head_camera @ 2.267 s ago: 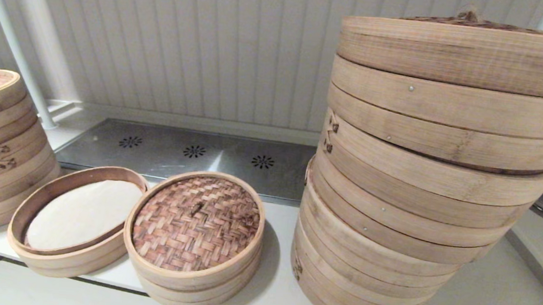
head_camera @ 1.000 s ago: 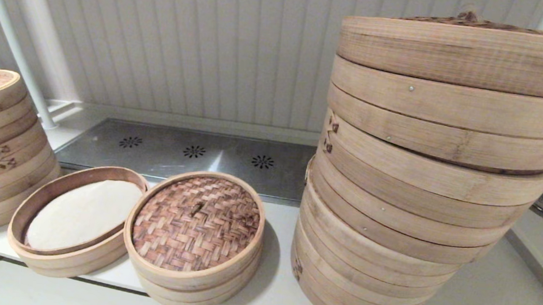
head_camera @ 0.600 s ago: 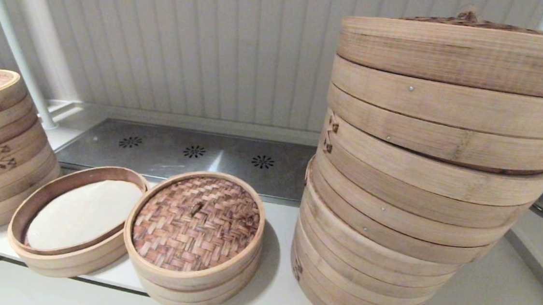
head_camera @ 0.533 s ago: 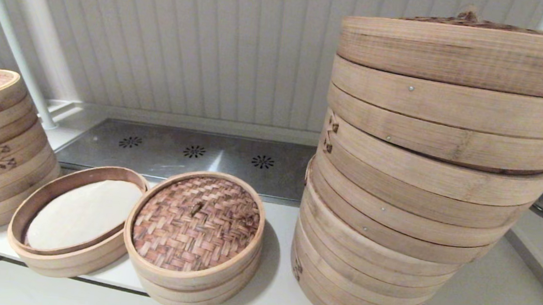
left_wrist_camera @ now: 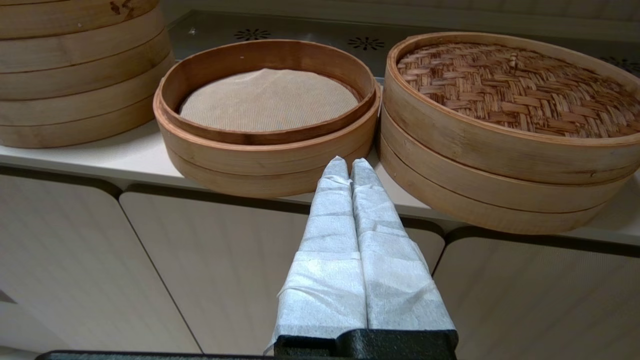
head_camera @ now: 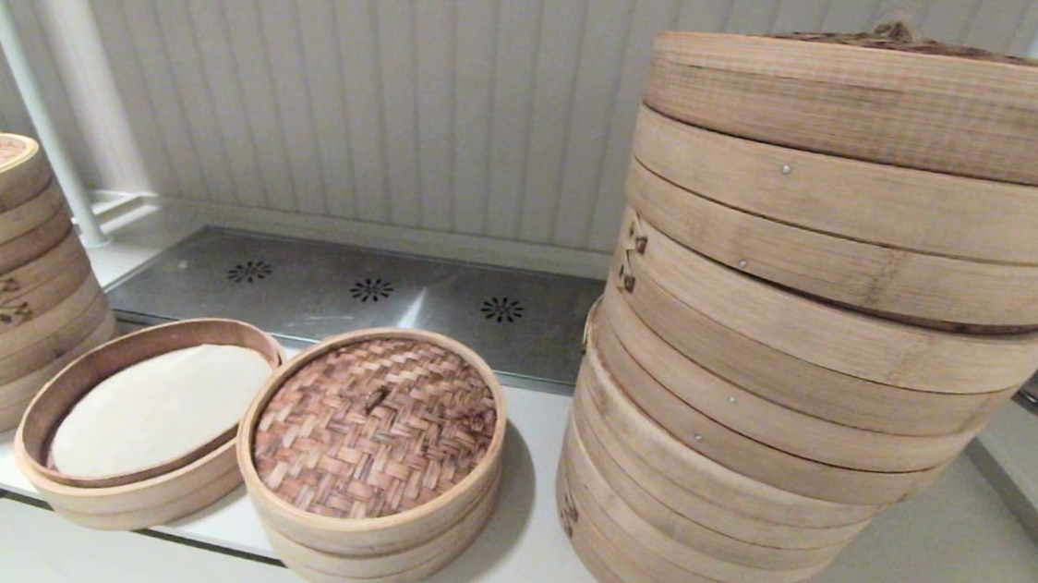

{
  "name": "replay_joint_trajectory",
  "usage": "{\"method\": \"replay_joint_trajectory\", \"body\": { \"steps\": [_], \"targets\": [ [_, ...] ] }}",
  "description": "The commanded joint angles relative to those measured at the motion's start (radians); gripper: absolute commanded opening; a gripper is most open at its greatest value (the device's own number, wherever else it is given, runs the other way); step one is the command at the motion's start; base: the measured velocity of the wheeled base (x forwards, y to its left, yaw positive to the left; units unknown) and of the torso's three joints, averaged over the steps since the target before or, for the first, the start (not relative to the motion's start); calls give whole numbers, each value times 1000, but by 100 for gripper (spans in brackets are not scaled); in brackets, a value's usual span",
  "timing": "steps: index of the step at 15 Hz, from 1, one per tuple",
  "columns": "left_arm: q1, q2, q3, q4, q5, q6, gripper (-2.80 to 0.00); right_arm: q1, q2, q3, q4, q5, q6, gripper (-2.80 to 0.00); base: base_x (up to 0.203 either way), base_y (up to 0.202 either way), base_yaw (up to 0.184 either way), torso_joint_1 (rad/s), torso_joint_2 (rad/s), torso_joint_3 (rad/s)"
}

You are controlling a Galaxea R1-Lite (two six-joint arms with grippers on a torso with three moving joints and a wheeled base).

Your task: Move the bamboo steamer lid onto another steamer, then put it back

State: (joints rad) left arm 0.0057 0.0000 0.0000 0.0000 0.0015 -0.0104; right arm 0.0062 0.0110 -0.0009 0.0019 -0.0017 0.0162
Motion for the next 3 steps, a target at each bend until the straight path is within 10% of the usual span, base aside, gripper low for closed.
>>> {"method": "replay_joint_trajectory", "body": {
  "steps": [1, 3],
  "targets": [
    [2, 0, 3, 0, 0, 0, -280, 1, 0, 1, 0, 0, 1, -280, 0, 0, 0, 0, 0, 0],
    [1, 1, 3, 0, 0, 0, -280, 0, 0, 0, 0, 0, 1, -280, 0, 0, 0, 0, 0, 0]
  ]
}}
